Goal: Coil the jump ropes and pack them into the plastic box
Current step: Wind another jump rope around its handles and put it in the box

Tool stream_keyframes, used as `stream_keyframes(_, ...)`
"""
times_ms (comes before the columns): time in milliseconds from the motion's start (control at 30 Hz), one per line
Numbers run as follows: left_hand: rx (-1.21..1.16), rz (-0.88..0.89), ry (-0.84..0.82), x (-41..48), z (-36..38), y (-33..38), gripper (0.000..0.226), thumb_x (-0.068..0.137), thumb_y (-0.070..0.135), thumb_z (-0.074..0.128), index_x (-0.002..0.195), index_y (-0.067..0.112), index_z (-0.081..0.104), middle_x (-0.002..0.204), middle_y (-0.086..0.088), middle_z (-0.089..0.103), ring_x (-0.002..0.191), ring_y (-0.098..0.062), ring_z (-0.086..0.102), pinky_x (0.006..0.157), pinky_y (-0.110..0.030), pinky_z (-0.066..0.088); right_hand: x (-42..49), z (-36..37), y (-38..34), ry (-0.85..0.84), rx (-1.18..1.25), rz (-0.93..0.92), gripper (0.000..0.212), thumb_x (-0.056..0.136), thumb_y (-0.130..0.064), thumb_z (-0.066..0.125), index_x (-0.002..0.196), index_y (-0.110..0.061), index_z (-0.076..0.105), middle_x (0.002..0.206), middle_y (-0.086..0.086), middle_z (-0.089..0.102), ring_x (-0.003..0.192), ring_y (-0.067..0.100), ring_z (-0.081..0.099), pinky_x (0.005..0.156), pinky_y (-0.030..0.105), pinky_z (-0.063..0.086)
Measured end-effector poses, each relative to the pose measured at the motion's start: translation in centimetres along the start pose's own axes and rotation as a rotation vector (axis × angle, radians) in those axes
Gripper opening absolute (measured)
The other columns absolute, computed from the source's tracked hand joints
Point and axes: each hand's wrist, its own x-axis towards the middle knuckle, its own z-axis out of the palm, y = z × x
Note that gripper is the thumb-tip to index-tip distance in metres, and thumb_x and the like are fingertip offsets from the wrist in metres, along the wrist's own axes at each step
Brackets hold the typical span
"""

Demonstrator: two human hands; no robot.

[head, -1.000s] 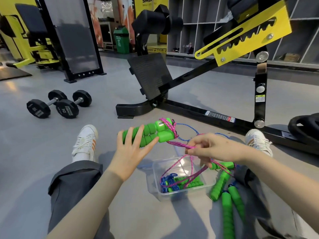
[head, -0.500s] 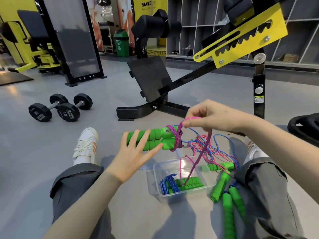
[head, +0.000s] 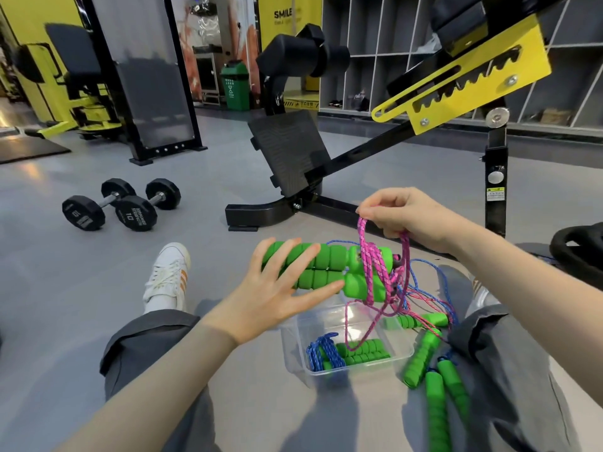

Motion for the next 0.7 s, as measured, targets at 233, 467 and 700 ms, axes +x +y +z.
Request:
stream_keyframes(233, 0.002, -0.104, 0.137, 2.2, -0.8, -0.8, 0.042, 0.099, 0.005, 0.043, 0.131, 0.033, 0.045, 0.127, -0.018, 0.042, 0.113, -0.037, 0.048, 0.091, -0.056, 0.042, -1.3, 2.6, 1.0, 0.037, 0.179, 0.006, 0.012, 0.086, -0.008, 0.058, 0.076, -0.004, 0.063, 0.062, -0.001, 0.064, 0.058, 0.006, 0.061, 0.061, 0.024, 0.054)
stream_keyframes(467, 0.057, -0.254, 0.209, 2.8, -0.7, -1.5, 0.038, 0.102, 0.005, 0.04, 0.129, 0.031, 0.048, 0.127, -0.019, 0.043, 0.11, -0.036, 0.05, 0.088, -0.054, 0.044, -2.7, 6.5, 4.3, 0.094, 0.165, 0.103, 0.047, 0.099, -0.019, 0.04, 0.062, -0.016, 0.068, 0.045, 0.003, 0.046, 0.04, 0.01, 0.035, 0.043, 0.024, 0.03)
stream_keyframes(700, 0.148, -0.286, 0.085, 0.2, 0.6, -2.7, 0.047, 0.099, -0.001, 0.032, 0.133, 0.028, 0.046, 0.127, -0.022, 0.044, 0.108, -0.041, 0.05, 0.086, -0.056, 0.044, -4.0, 7.2, 4.4, -0.01, 0.049, 0.129, 0.039, 0.099, -0.036, 0.037, 0.095, -0.013, 0.068, 0.046, -0.001, 0.046, 0.038, 0.011, 0.035, 0.04, 0.016, 0.031)
